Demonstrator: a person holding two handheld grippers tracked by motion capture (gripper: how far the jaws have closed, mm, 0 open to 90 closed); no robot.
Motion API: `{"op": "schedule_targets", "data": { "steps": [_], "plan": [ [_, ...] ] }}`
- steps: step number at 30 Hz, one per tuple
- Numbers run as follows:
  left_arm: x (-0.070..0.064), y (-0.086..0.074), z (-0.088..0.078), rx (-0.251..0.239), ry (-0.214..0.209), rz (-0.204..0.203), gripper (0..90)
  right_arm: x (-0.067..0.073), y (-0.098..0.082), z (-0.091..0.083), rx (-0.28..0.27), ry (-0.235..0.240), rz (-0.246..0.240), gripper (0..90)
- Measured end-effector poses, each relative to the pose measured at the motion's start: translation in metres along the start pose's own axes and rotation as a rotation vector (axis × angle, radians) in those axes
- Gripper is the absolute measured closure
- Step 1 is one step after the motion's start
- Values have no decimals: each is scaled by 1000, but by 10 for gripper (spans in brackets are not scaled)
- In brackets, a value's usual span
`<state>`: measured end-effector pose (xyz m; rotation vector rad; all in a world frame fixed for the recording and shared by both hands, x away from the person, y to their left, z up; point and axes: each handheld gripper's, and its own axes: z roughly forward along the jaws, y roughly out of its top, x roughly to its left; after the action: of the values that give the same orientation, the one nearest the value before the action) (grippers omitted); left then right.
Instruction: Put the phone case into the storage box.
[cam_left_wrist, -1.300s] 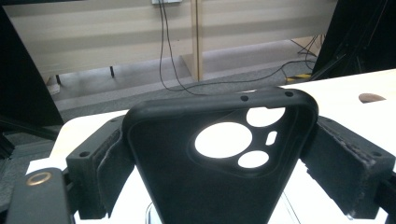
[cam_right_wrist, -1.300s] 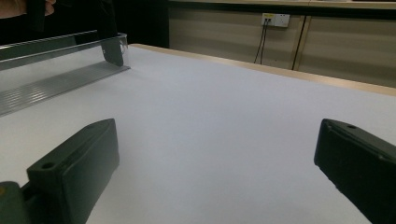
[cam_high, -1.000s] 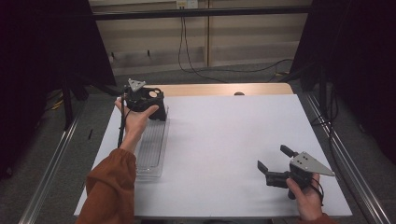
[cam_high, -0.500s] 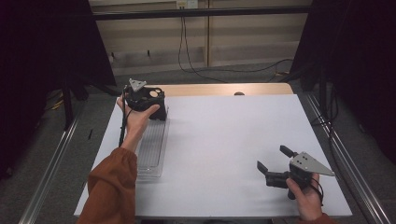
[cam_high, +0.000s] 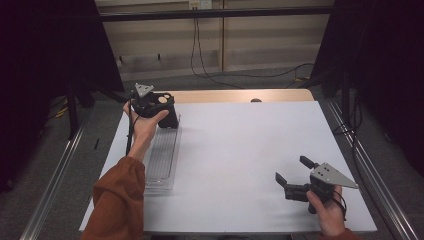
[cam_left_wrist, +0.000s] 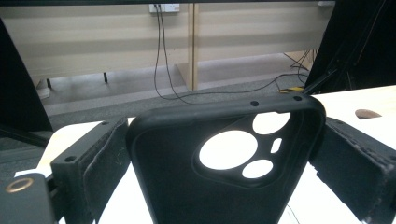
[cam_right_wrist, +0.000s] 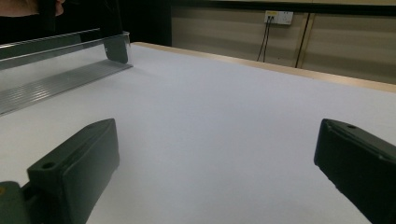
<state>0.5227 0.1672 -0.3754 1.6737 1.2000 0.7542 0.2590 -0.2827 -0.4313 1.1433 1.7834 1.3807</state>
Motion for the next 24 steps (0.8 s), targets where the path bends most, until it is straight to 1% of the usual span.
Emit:
{"op": "schedule_targets", "data": {
  "steps": [4, 10, 12, 15, 17, 18, 24],
  "plan": [
    [-1, 0, 0, -1, -10, 3, 59, 0, 0, 0, -2, -2, 0, 0],
    [-2, -1, 2, -7, -27, -9, 47, 0, 0, 0, 1, 1, -3, 0],
    [-3, -1, 2, -12, -22, -4, 47, 0, 0, 0, 1, -1, 0, 0],
    [-2, -1, 3, -18, -26, -11, 45, -1, 0, 0, 0, -2, -1, 0],
    [-2, -1, 3, -23, -36, -15, 43, 0, 0, 0, -1, 0, 1, 0],
    [-2, -1, 2, -22, -35, -9, 43, 0, 0, 0, -1, 0, 1, 0],
    [-1, 0, 1, -31, -43, -8, 42, 0, 0, 0, 1, 0, -2, 0]
  ]
}}
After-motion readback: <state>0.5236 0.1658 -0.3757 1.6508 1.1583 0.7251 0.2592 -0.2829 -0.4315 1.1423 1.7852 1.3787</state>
